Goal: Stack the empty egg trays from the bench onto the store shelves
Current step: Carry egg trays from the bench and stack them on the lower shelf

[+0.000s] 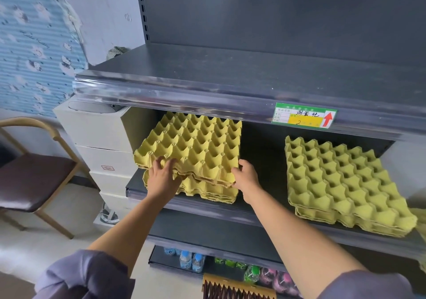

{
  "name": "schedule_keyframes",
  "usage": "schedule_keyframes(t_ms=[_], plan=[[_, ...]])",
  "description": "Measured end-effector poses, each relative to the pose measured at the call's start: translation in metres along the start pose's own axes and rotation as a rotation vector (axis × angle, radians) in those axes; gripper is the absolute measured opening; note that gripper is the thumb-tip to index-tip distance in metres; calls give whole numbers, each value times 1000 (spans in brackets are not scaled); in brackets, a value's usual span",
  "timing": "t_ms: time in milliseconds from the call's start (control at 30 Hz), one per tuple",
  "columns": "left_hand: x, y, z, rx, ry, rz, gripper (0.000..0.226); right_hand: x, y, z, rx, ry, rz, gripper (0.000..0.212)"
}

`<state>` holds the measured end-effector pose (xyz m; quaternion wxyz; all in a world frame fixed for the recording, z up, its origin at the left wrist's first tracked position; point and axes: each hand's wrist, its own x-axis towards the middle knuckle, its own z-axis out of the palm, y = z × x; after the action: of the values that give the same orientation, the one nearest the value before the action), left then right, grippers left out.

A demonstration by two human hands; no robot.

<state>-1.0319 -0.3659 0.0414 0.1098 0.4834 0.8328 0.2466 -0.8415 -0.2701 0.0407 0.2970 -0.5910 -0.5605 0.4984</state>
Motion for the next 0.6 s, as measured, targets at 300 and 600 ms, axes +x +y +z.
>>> schedule_keyframes(t_ms=[300, 600], plan=[[-10, -7, 8, 88, -125, -115, 52, 1, -1, 2, -390, -52, -5, 41], [-19, 23, 1, 116, 1, 18, 50, -12, -7, -18, -423, -31, -90, 54]])
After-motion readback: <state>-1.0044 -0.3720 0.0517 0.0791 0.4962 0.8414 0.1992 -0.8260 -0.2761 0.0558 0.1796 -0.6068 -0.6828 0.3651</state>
